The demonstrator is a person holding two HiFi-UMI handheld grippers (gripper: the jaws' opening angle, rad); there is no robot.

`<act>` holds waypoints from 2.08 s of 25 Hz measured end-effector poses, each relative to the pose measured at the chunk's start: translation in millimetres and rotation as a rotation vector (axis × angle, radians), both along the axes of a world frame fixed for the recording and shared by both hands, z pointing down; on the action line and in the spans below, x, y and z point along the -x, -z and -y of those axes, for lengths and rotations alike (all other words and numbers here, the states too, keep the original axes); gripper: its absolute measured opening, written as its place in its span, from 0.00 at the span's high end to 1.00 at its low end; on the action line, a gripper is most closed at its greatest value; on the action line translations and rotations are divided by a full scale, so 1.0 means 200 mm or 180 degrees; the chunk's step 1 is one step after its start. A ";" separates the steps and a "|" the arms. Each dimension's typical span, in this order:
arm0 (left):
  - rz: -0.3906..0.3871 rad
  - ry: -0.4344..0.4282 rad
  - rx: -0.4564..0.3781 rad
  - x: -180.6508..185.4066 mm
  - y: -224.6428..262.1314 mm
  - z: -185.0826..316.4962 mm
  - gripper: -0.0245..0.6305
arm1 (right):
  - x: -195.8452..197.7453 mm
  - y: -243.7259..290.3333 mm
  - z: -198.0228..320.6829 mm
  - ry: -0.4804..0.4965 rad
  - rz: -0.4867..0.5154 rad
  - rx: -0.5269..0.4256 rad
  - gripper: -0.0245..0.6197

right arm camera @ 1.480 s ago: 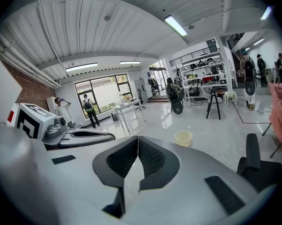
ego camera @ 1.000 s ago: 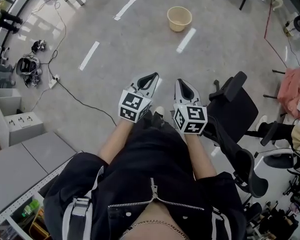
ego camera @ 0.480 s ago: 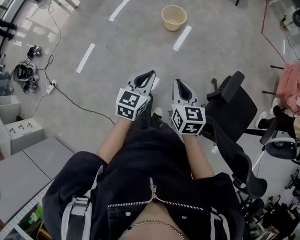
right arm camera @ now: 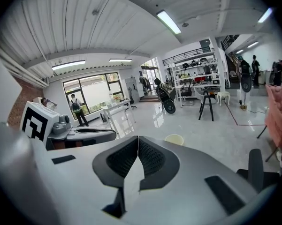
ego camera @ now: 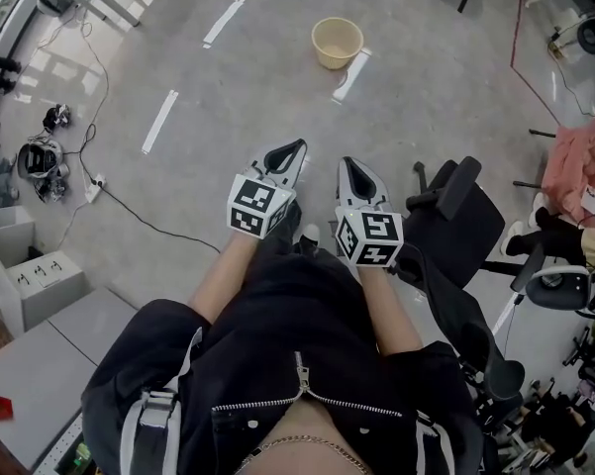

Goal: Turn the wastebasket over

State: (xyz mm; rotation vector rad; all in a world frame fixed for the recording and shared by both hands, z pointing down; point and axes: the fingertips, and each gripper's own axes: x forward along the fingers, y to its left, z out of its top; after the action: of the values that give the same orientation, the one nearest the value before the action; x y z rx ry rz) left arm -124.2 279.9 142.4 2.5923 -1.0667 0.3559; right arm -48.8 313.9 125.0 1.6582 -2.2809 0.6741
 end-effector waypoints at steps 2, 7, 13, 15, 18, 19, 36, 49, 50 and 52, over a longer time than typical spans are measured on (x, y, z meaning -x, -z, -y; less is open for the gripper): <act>-0.0012 -0.0021 -0.0007 0.01 0.00 0.08 0.96 | 0.02 0.00 0.07 -0.0007 -0.0023 -0.0003 0.95; -0.0059 -0.0088 -0.0025 0.04 0.00 0.27 0.96 | 0.06 0.01 0.26 -0.0049 -0.0082 -0.0030 0.95; -0.0136 -0.0178 -0.0018 0.09 0.00 0.45 0.96 | 0.12 0.02 0.43 -0.0115 -0.0163 -0.0015 0.95; -0.0155 -0.0219 0.0002 0.12 -0.01 0.50 0.96 | 0.16 0.02 0.47 -0.0144 -0.0201 -0.0014 0.95; -0.0177 -0.0280 0.0016 0.15 -0.02 0.56 0.96 | 0.20 0.02 0.52 -0.0190 -0.0254 -0.0015 0.95; -0.0182 -0.0298 0.0011 0.15 -0.03 0.59 0.96 | 0.21 0.02 0.53 -0.0209 -0.0269 -0.0019 0.95; -0.0217 -0.0552 0.0085 0.07 -0.10 0.77 0.96 | 0.06 0.02 0.67 -0.0608 -0.0343 -0.0036 0.95; -0.0190 -0.0415 0.0123 0.08 -0.10 0.91 0.96 | 0.11 -0.01 0.84 -0.0438 -0.0263 0.0024 0.95; -0.0180 -0.0402 0.0129 0.09 -0.11 0.93 0.96 | 0.11 -0.01 0.86 -0.0423 -0.0256 0.0022 0.95; -0.0161 -0.0383 0.0134 0.10 -0.12 0.96 0.96 | 0.11 -0.02 0.90 -0.0404 -0.0241 0.0016 0.95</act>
State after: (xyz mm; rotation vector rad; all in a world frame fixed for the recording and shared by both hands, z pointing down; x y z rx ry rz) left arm -143.5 87.4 165.8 2.6198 -0.8793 0.3351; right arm -71.7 133.4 128.6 1.8064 -2.1350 0.6321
